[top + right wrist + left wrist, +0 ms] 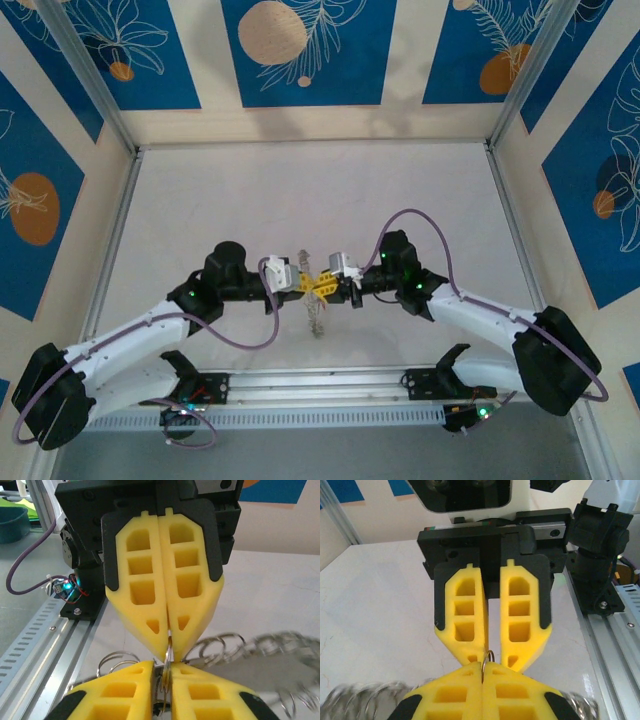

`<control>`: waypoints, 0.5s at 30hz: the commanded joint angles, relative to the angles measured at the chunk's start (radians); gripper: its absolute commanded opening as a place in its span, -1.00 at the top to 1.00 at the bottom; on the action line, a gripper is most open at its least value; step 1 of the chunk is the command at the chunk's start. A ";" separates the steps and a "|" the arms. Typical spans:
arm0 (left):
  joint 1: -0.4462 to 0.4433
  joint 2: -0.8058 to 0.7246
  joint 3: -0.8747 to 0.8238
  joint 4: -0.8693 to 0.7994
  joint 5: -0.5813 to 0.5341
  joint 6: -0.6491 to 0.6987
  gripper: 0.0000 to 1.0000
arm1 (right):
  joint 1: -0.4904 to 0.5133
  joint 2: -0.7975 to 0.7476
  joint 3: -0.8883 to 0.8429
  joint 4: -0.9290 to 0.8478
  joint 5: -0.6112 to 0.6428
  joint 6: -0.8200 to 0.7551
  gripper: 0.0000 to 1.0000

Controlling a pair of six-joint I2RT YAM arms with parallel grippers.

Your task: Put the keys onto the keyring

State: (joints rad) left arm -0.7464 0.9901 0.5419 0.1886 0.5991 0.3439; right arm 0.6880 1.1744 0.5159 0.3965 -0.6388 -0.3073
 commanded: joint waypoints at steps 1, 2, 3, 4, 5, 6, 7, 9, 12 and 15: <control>0.002 -0.011 -0.008 0.049 0.008 -0.017 1.00 | 0.010 -0.018 -0.008 0.036 -0.038 -0.002 0.81; 0.001 -0.011 -0.008 0.048 0.006 -0.017 1.00 | 0.011 -0.015 -0.007 0.038 -0.033 0.001 0.87; 0.001 -0.012 -0.009 0.049 0.003 -0.019 1.00 | 0.010 -0.011 -0.007 0.039 -0.028 0.003 0.97; 0.002 -0.015 -0.009 0.050 0.001 -0.019 1.00 | 0.010 -0.007 -0.004 0.035 -0.021 0.002 1.00; 0.001 -0.018 -0.012 0.047 -0.005 -0.019 1.00 | 0.010 -0.006 -0.002 0.024 -0.012 -0.005 1.00; 0.002 -0.023 -0.015 0.039 -0.020 -0.013 1.00 | 0.010 -0.008 0.002 0.012 0.000 -0.013 1.00; 0.002 -0.026 -0.014 0.021 -0.034 0.001 1.00 | 0.010 -0.013 0.004 0.006 0.011 -0.016 1.00; 0.001 -0.036 0.001 -0.056 -0.080 0.039 1.00 | 0.008 -0.027 -0.004 0.013 0.035 -0.011 1.00; 0.001 -0.051 0.008 -0.141 -0.141 0.075 1.00 | -0.006 -0.042 0.001 -0.005 0.043 -0.011 1.00; 0.002 -0.058 0.011 -0.205 -0.188 0.107 1.00 | -0.016 -0.057 0.003 -0.022 0.068 -0.009 1.00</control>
State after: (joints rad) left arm -0.7551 0.9516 0.5362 0.1215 0.5114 0.3946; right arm 0.6880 1.1622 0.5137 0.3908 -0.5797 -0.3077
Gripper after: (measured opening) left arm 0.042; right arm 0.056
